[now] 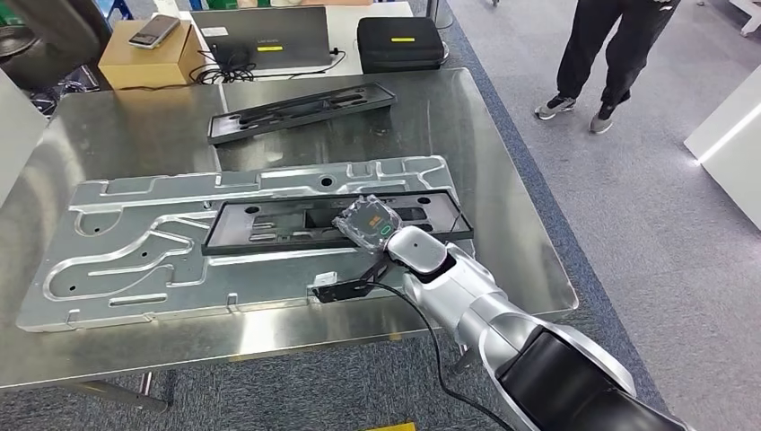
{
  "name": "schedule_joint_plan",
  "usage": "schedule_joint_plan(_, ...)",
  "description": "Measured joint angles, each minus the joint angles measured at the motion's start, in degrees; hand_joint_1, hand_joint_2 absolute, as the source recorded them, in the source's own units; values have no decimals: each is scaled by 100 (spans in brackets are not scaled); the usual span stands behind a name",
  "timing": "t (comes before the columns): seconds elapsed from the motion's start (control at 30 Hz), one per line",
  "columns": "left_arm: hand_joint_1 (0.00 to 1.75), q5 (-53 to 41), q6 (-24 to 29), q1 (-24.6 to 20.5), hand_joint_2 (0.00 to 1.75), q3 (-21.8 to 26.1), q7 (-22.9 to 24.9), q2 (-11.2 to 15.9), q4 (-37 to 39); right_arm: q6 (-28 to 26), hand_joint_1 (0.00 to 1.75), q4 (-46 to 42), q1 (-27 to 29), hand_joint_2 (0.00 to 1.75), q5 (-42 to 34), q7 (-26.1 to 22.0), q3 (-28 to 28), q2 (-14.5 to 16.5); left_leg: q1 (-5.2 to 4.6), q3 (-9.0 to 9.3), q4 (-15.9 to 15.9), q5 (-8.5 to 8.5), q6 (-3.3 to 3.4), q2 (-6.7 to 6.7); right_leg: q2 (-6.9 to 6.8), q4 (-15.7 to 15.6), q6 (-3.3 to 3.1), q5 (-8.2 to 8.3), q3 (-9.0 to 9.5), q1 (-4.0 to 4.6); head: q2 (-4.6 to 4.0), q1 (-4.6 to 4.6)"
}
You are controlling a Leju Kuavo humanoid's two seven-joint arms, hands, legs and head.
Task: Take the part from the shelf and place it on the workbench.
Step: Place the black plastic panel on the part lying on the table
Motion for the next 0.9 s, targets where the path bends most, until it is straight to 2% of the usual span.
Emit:
schedule_joint_plan(0.03, 0, -9, 20, 0, 0, -16, -25, 0, 0, -66, 169, 35, 45, 175, 4, -9, 2, -3, -1, 11, 2, -8, 0, -3, 0, 22, -4, 80, -42, -5, 0, 0)
schedule_joint_plan(0.07, 0, -17, 32, 1, 44, -32, -53, -1, 0, -125, 127, 62, 76, 131, 3, -21, 3, -5, -2, 29, 4, -18, -5, -6, -1, -199, -20, 265, 40, -6, 0, 0)
schedule_joint_plan(0.13, 0, -21, 40, -2, 131, -57, -108, -2, 0, -216, 42, 93, 97, 44, -9, -51, 4, -5, -11, 72, 9, -46, -30, -12, -2, -1041, -86, 697, 424, 16, 0, 0)
schedule_joint_plan(0.17, 0, -22, 40, -5, 175, -63, -132, -3, 0, -238, 0, 106, 101, 0, -15, -69, 4, -5, -22, 83, 12, -59, -50, -13, -4, -1385, -120, 831, 583, 34, 0, 0)
schedule_joint_plan(0.2, 0, -23, 38, -6, 175, -68, -150, -2, 0, -252, 0, 118, 111, 0, -19, -83, 4, -4, -28, 89, 13, -69, -74, -12, -5, -1587, -147, 887, 675, 51, 0, 0)
schedule_joint_plan(0.3, 0, -46, 25, -5, 175, -77, -173, 0, 0, -296, 0, 148, 159, 0, -20, -92, 1, -8, -30, 99, 0, -86, -163, -6, -2, -1685, -211, 901, 711, 51, 0, 0)
schedule_joint_plan(0.37, 0, -72, 38, -7, 87, -86, -182, 0, 0, -367, 0, 157, 178, 0, -20, -92, -10, -10, -28, 26, 196, -228, -215, -3, -5, -1743, -267, 931, 747, 13, 0, 0)
schedule_joint_plan(0.43, 0, -81, 86, -7, 0, -93, -202, 1, 0, -499, 0, 157, 197, 0, -20, -92, -35, -10, -18, -267, 849, -580, -259, -1, -8, -1764, -298, 938, 766, 2, 0, -1)
schedule_joint_plan(0.47, 0, -79, 110, -3, 0, -95, -210, 1, 0, -590, 0, 157, 214, 0, -20, -91, -50, -10, -14, -463, 1260, -754, -280, -1, -8, -1761, -304, 934, 767, 5, 0, -1)
schedule_joint_plan(0.5, 0, -75, 126, 3, 0, -96, -214, 1, 0, -689, 0, 157, 233, 0, -20, -89, -69, -10, -10, -614, 1555, -838, -296, -1, -7, -1757, -307, 930, 769, 6, 0, -1)
schedule_joint_plan(0.53, 0, -71, 136, 11, 0, -96, -214, -1, 0, -800, 0, 156, 249, 0, -20, -89, -90, -10, -4, -671, 1651, -808, -308, 0, -4, -1751, -304, 922, 774, 6, 0, -1)
schedule_joint_plan(0.57, 0, -62, 141, 17, 0, -96, -217, -1, 0, -917, 0, 150, 258, 0, -24, -94, -114, -10, 4, -611, 1501, -665, -313, 1, -1, -1739, -296, 911, 781, 4, 0, -1)
schedule_joint_plan(0.63, 0, -38, 163, 23, 0, -96, -227, 2, 0, -1185, 0, 88, 260, 0, -88, -163, -193, -10, 20, -247, 724, -271, -309, 7, 8, -1695, -259, 870, 794, -1, 0, -1)
schedule_joint_plan(0.67, 0, -27, 177, 23, 0, -96, -235, 3, 0, -1339, 0, 19, 258, 0, -163, -236, -255, -12, 15, -85, 380, -143, -284, 5, 15, -1663, -233, 849, 788, 7, 0, -1)
schedule_joint_plan(0.7, 0, -20, 189, 24, 0, -96, -240, 4, 0, -1487, 0, -77, 256, 0, -257, -330, -332, -15, 8, 14, 166, -85, -251, 3, 21, -1639, -207, 835, 776, 17, 0, -1)
schedule_joint_plan(0.83, 0, -3, 196, 41, 0, -93, -243, 3, 0, -1695, 0, -749, 322, 0, -656, -692, -676, -88, -5, 43, 73, -69, -94, -4, 27, -1589, -93, 790, 746, 24, 0, 0)
schedule_joint_plan(0.9, 0, 16, 195, 42, 0, -93, -239, 3, 0, -1612, 0, -1337, 470, 0, -1043, -925, -872, -195, 7, 45, 49, -52, -22, -1, 14, -1218, -24, 540, 584, 5, 0, 0)
